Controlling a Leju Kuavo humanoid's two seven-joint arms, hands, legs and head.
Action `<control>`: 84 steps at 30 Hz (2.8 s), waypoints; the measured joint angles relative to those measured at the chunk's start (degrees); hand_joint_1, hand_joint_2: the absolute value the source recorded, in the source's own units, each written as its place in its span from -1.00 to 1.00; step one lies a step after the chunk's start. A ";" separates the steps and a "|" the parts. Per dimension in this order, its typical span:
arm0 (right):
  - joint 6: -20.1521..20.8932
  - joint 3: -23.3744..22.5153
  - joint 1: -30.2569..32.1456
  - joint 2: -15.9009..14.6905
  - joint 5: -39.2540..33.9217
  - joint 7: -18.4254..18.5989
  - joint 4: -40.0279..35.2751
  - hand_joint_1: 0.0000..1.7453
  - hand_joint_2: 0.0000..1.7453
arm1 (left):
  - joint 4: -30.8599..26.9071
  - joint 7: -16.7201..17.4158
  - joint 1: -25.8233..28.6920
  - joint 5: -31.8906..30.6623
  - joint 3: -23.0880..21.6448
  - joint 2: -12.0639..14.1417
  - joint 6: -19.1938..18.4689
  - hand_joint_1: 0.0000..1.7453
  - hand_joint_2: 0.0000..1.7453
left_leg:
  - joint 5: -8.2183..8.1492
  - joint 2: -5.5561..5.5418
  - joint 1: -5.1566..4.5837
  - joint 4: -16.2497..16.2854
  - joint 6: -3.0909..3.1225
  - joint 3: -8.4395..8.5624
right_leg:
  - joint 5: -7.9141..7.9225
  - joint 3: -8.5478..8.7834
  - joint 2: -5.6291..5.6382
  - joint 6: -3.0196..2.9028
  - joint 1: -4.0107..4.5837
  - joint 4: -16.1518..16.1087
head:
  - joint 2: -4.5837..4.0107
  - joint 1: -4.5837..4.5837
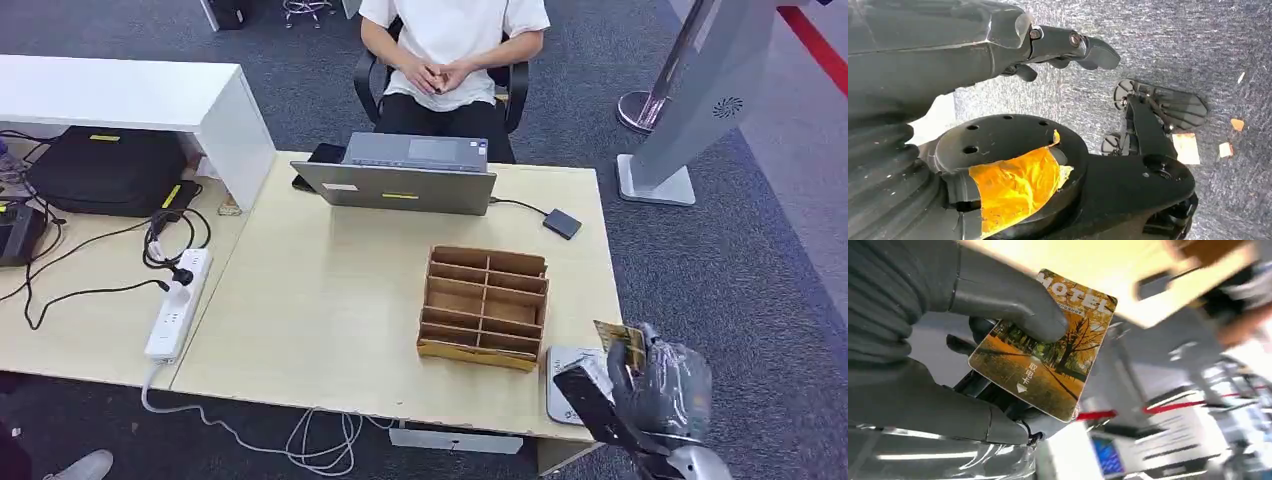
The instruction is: Pass the card to the sensor for recognition and then transmit it.
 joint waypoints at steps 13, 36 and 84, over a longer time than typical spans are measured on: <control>3.35 -2.73 -0.95 0.18 5.32 0.87 4.26 1.00 1.00 | 0.00 0.15 -0.08 -2.34 -0.02 -0.04 -0.28 -1.00 1.00 | 0.00 0.00 0.01 -0.01 0.00 -0.02 | 0.00 0.01 0.00 0.00 0.01 0.01 | 0.00 0.00; 4.39 5.97 -7.31 0.81 10.53 3.47 21.12 1.00 1.00 | 0.00 0.33 -0.11 -7.28 -3.17 0.11 -1.29 -1.00 1.00 | 0.02 -0.01 0.01 -0.01 0.02 0.00 | 0.00 0.03 -0.01 0.00 0.01 0.01 | 0.00 0.00; 12.75 27.63 -38.03 7.21 2.09 1.50 17.25 1.00 1.00 | 0.00 0.13 -0.14 -18.58 -11.61 0.31 -3.61 -1.00 1.00 | 0.29 -0.11 0.04 -0.03 -0.10 -0.05 | 0.08 0.02 -0.06 -0.10 0.03 0.15 | 0.00 0.00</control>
